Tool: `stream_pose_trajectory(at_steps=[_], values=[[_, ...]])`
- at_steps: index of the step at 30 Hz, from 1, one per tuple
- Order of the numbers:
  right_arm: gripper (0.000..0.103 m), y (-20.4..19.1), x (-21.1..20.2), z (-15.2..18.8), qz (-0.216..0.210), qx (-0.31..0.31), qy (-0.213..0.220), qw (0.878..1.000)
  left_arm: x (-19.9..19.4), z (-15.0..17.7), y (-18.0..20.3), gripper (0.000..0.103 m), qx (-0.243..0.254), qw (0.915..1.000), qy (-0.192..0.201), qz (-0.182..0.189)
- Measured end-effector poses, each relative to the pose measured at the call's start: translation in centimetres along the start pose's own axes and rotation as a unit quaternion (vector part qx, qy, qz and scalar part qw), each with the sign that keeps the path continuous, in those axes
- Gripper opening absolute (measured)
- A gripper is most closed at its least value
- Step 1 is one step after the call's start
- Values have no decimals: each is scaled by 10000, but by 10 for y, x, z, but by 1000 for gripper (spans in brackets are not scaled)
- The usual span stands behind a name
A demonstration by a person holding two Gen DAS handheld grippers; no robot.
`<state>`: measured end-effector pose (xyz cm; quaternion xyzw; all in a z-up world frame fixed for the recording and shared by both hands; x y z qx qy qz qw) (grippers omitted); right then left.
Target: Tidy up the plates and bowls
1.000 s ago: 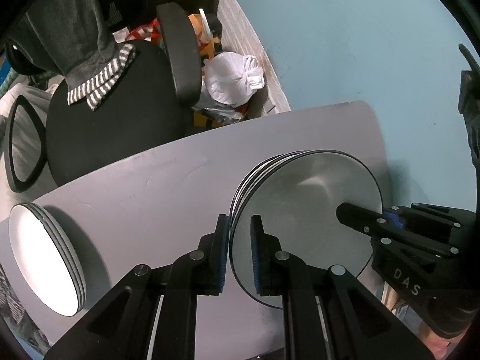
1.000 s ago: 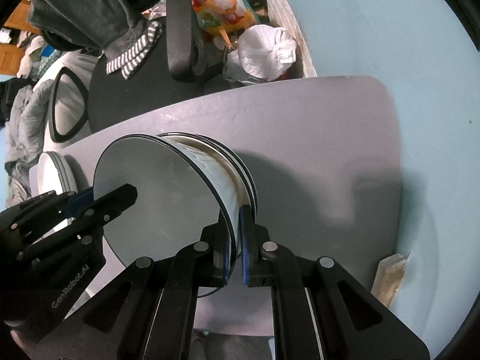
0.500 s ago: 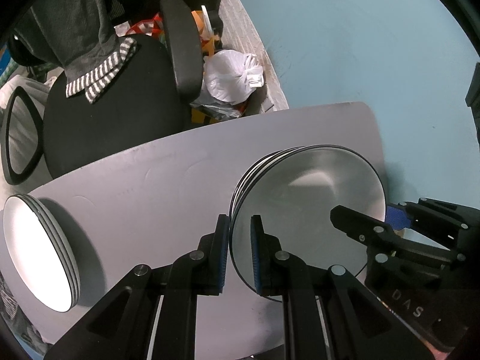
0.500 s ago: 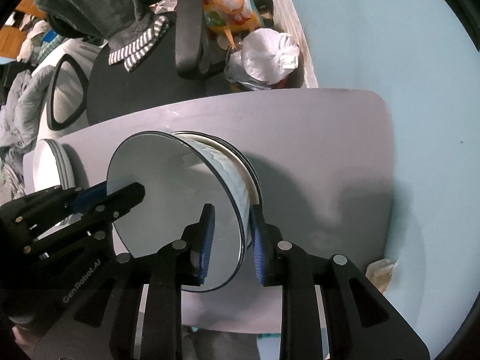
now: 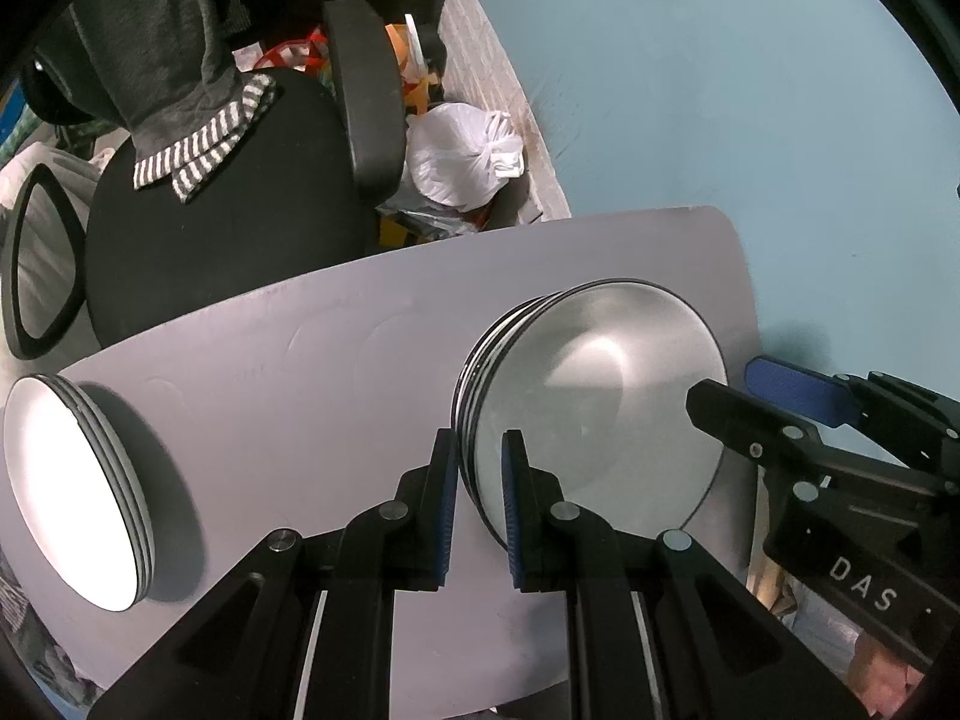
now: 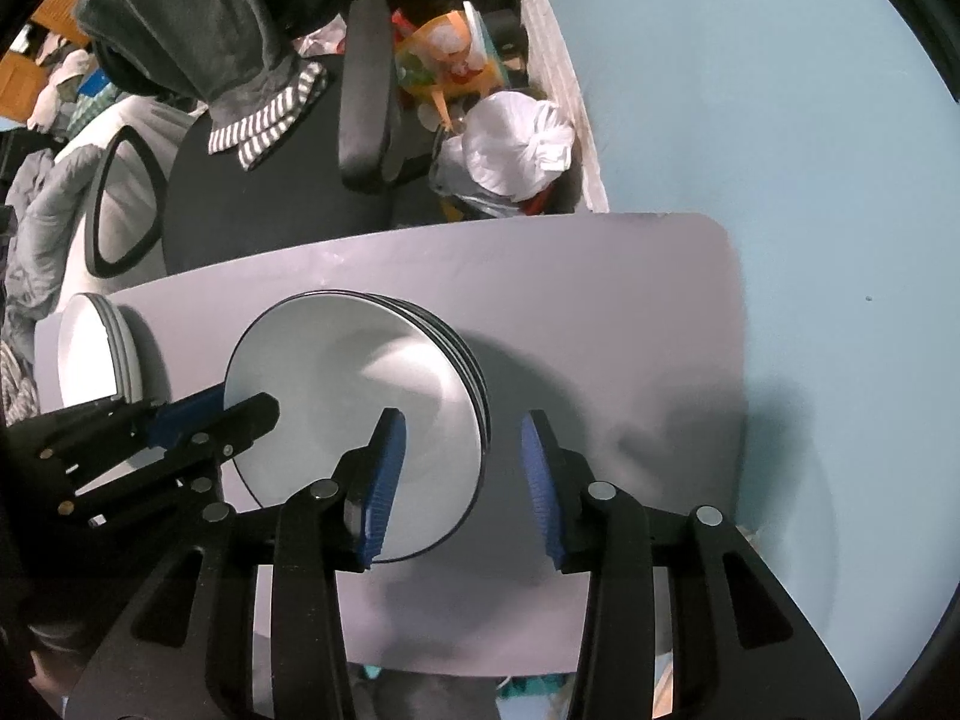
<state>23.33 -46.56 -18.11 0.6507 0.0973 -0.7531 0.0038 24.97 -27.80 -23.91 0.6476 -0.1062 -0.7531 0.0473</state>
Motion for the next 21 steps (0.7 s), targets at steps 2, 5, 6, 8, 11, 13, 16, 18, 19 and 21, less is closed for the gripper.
stream_pose_trajectory(at_steps=[2, 5, 6, 8, 11, 13, 16, 18, 19, 21], values=[[40, 0, -2, 2, 26, -3, 46, 10000, -4, 2, 0, 16, 1, 10000, 47, 5], [41, -1, -6, 5, 88, -25, 129, 9999, -11, 7, 2, 22, 35, 9999, 142, -37], [41, -2, -8, 6, 106, -33, 154, 9998, -14, 8, 2, 25, 44, 9998, 182, -46], [42, -2, -11, 8, 115, -43, 200, 9997, -19, 11, 2, 26, 47, 9996, 258, -56], [43, -3, -14, 11, 128, -53, 257, 9996, -25, 15, 3, 26, 47, 9995, 319, -48], [48, -4, -17, 13, 124, -54, 314, 9994, -29, 18, 2, 28, 36, 9993, 373, -49], [54, -4, -21, 16, 119, -59, 398, 9991, -34, 21, 1, 29, 27, 9991, 425, -39], [56, -4, -24, 18, 113, -68, 435, 9990, -36, 23, 1, 29, 28, 9990, 440, -39], [56, -4, -24, 19, 109, -72, 448, 9989, -37, 24, 0, 31, 26, 9990, 444, -39], [56, -4, -27, 21, 104, -72, 475, 9988, -39, 26, 1, 42, 8, 9989, 473, -35]])
Point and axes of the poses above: each gripper's, at about its wrist camera, not at the fingertips, and x roughly the way its jaws point, y to its right, z to its underside, the point moved 1 cm from there along x, roughly the way its jaws point, and after that the axes turned 9 degrees about -y, right-handed, at the moved point
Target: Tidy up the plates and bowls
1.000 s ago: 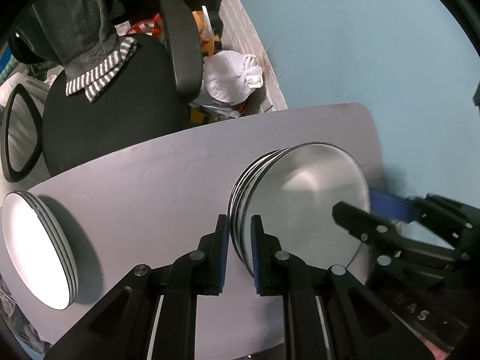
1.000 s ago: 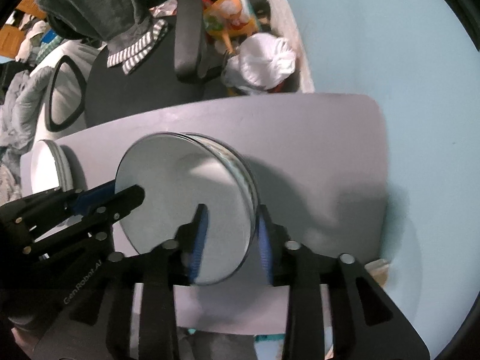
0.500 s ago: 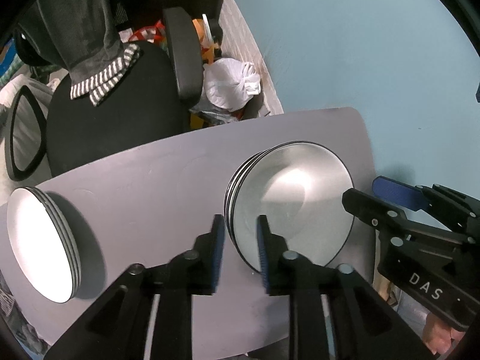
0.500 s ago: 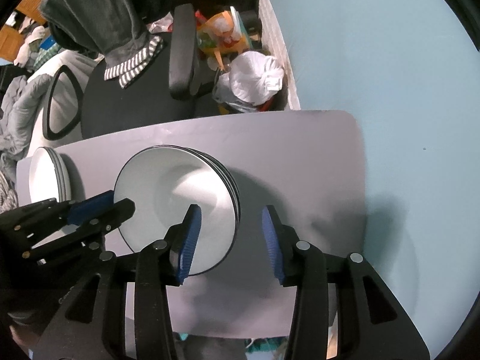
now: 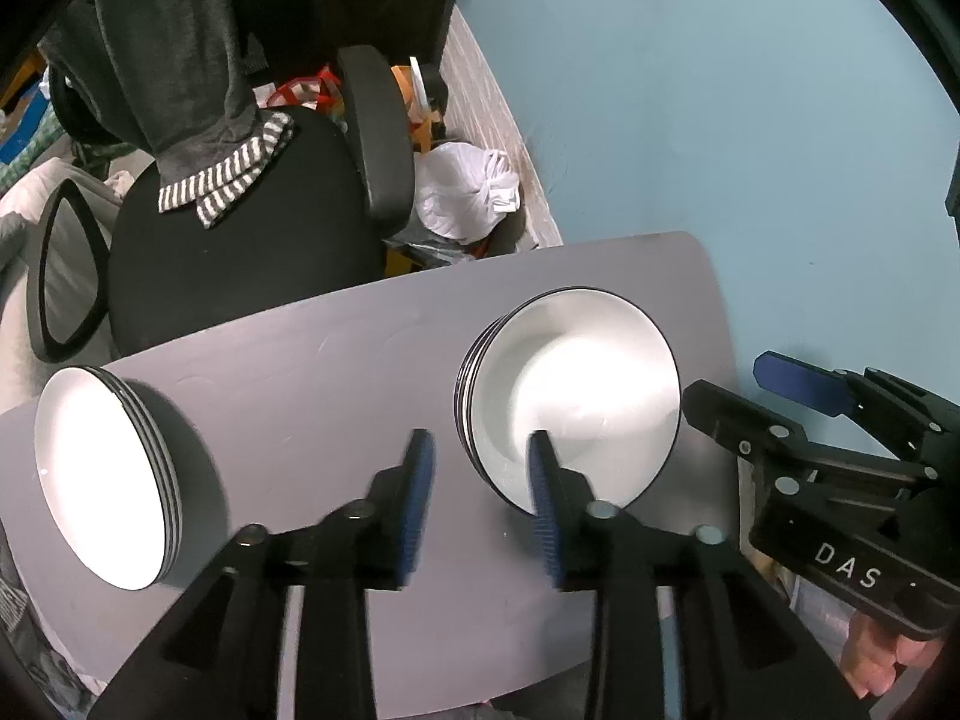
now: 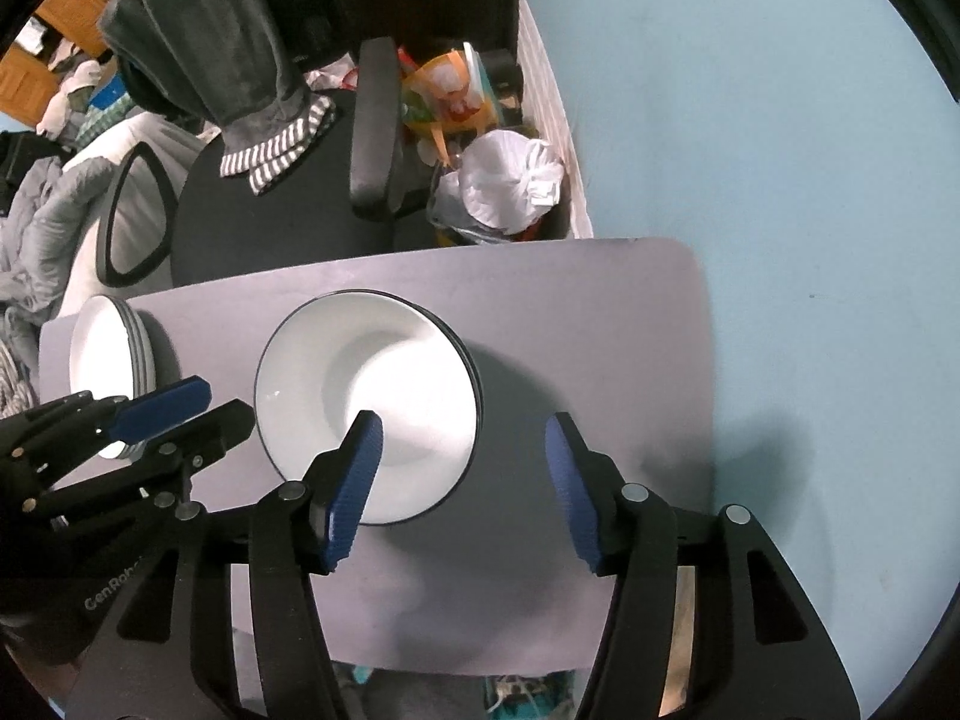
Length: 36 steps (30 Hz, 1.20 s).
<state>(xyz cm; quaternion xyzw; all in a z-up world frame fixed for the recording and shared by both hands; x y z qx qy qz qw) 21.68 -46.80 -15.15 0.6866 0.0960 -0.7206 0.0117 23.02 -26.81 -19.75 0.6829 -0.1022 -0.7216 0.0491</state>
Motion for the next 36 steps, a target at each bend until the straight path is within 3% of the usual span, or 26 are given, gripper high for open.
stream_pose_trajectory(at_steps=[9, 12, 23, 36], values=[[58, 7, -2, 6, -30, 39, 42, 10000, -3, 2, -1, 48, 1, 10000, 40, 10], [58, 9, 1, 8, -23, 52, 13, 10000, -2, 0, -2, 59, -37, 10000, 40, 62], [58, 25, 21, 12, -27, 50, -216, 9998, 20, -5, -7, 59, -124, 9996, -243, 69], [58, 36, 53, -4, -669, 234, -472, 9964, 51, -17, -16, 59, -408, 9970, -616, 230]])
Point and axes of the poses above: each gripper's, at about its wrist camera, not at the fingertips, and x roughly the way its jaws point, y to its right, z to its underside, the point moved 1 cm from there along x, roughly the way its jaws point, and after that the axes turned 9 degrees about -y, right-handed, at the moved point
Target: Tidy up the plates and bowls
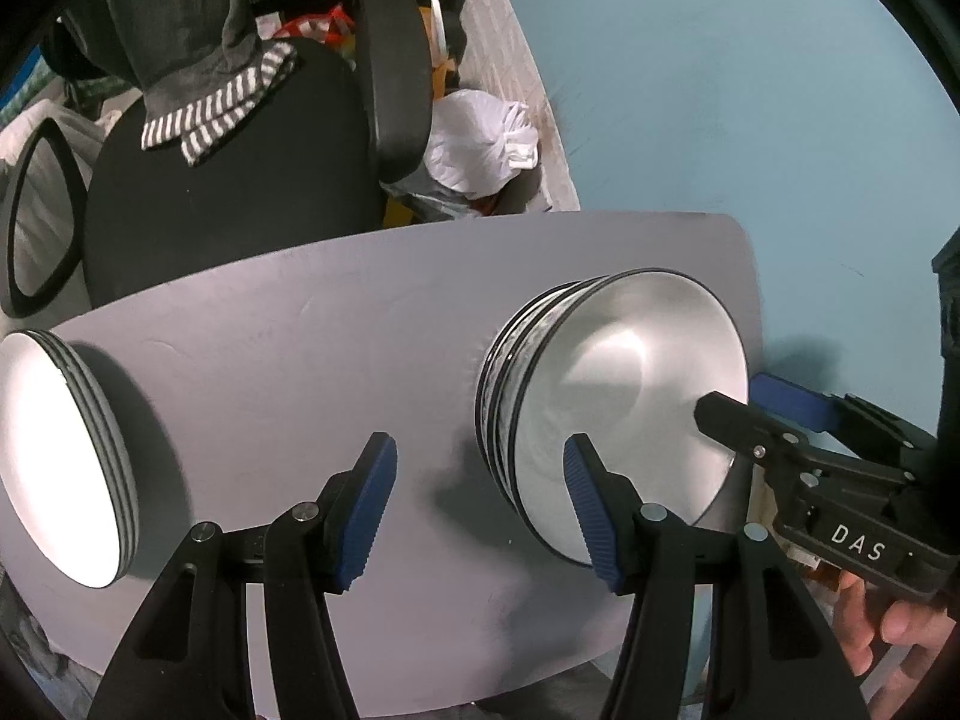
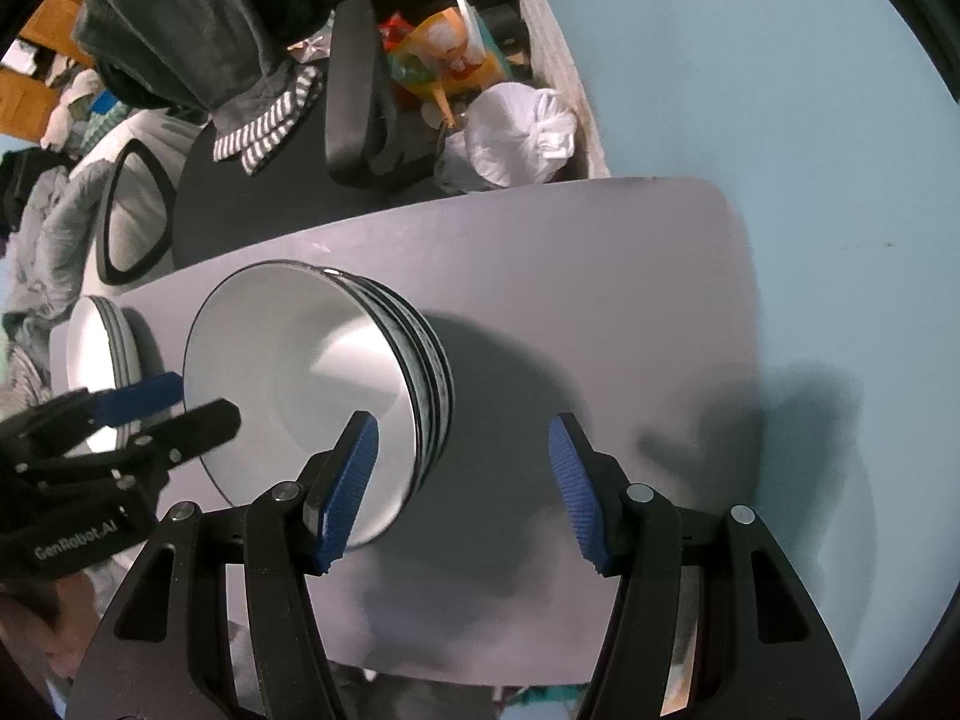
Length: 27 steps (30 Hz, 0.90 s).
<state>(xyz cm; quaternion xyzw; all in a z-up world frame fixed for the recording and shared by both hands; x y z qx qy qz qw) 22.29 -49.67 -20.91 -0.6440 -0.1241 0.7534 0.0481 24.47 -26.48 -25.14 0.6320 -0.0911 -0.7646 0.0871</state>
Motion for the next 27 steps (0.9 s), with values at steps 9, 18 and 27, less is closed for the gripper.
stream_pose_trajectory(at_steps=[9, 18, 27], values=[[58, 3, 14, -13, -193, -21, -74, 9998, 15, -8, 1, 59, -57, 9999, -129, 67], [58, 9, 30, -18, -279, -70, -179, 9994, 27, -12, -1, 59, -151, 9996, -199, 94], [58, 14, 33, -19, -502, -20, -219, 9985, 32, -13, -2, 60, -163, 9994, -229, 205]])
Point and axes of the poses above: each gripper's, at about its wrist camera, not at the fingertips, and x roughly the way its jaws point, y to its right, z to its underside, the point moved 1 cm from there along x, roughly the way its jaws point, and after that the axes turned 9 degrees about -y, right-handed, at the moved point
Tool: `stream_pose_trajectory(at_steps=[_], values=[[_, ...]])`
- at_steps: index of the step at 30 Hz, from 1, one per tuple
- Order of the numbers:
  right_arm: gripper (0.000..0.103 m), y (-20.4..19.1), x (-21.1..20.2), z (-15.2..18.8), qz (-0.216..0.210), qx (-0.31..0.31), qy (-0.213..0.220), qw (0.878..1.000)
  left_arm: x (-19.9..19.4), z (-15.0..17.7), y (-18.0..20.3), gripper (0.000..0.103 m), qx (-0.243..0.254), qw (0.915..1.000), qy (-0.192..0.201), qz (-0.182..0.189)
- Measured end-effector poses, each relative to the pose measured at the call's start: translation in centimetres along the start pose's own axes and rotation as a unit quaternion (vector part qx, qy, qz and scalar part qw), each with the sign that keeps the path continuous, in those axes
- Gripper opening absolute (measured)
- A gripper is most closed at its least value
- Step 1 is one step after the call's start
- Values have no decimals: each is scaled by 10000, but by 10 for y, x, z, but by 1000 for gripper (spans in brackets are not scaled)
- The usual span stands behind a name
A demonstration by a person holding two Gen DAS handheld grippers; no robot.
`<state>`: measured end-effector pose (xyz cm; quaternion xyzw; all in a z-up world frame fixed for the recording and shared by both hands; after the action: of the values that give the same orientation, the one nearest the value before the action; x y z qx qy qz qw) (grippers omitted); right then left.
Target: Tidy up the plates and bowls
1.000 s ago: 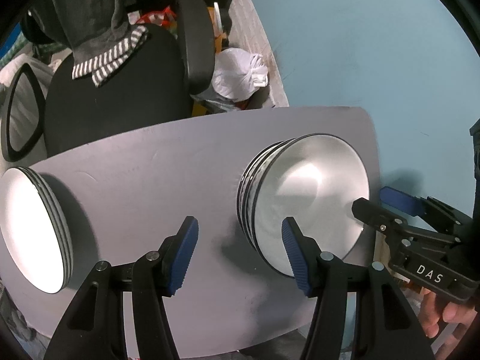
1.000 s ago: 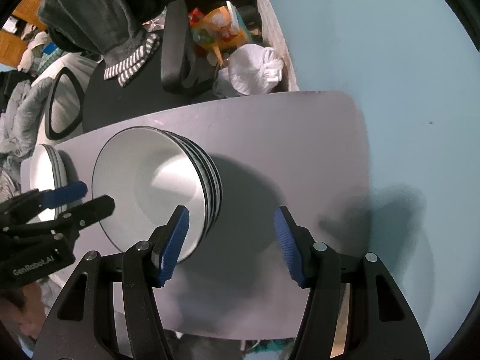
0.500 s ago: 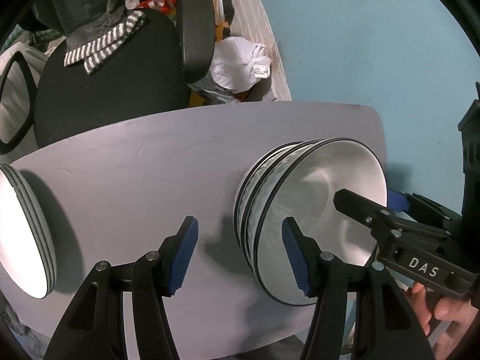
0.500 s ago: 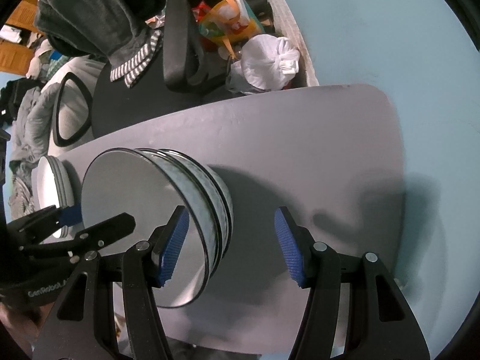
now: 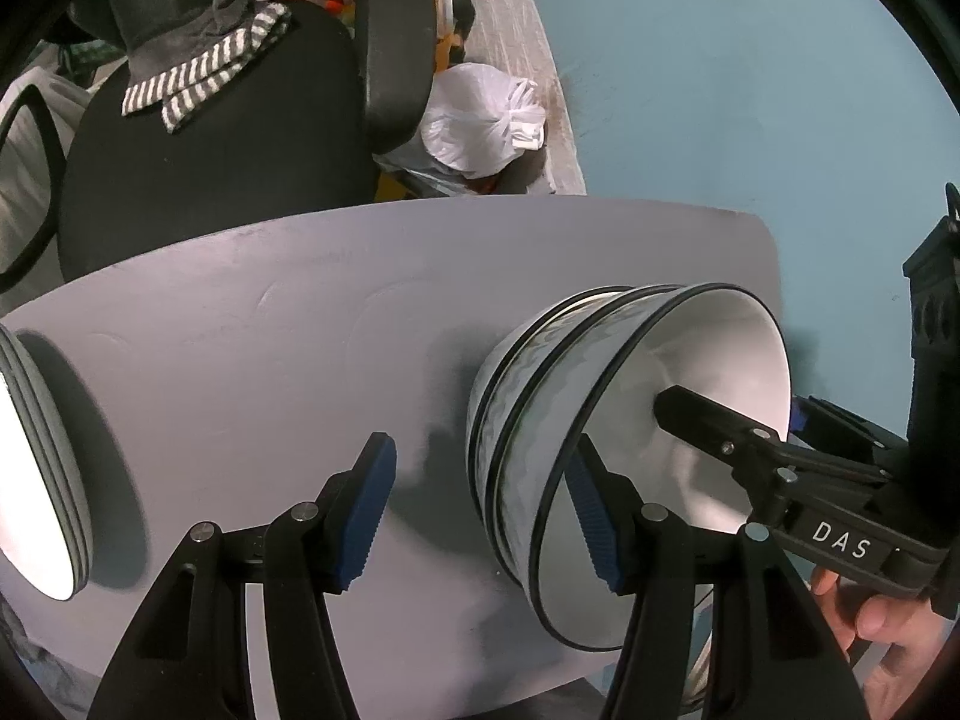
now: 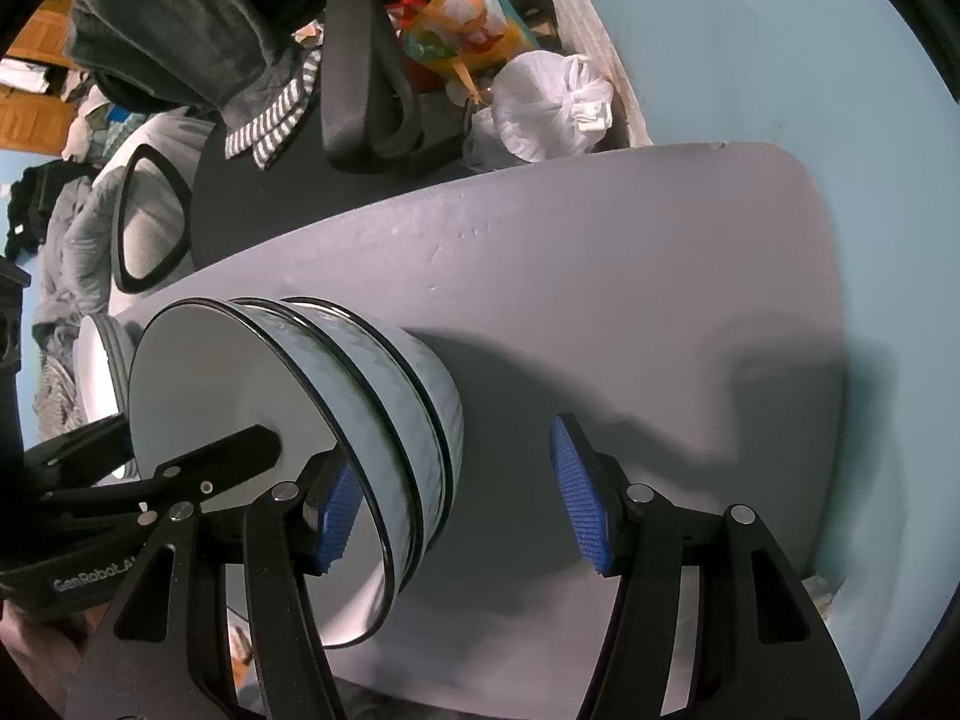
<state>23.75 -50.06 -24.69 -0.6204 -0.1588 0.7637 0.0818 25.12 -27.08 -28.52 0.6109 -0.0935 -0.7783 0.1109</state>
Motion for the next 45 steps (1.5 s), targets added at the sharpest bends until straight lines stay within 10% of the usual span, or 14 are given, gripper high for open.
stream_pose_trajectory(at_steps=[17, 22, 28, 45], values=[[58, 3, 4, -6, -208, 44, -136, 9997, 4, -4, -2, 60, 8, 9996, -118, 265], [58, -2, 7, -3, -217, -44, -209, 9995, 4, -5, 1, 44, 68, 9987, -199, 458], [31, -5, 5, -4, -490, -101, -304, 9983, 2, -5, 3, 41, 131, 9986, -255, 439], [24, -10, 1, 0, -287, -83, -200, 9994, -3, 3, -4, 28, 60, 9982, -274, 523]])
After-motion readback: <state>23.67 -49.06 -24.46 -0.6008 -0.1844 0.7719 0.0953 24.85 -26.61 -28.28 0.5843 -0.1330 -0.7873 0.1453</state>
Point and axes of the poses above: each gripper's, at about its wrist camera, not at the fingertips, and x roughly the way its jaws point, y to its right, z to its underside, the point moved 1 cm from there along x, roughly the way its jaws point, and after that the axes turned 9 degrees about -y, right-handed, at the moved point
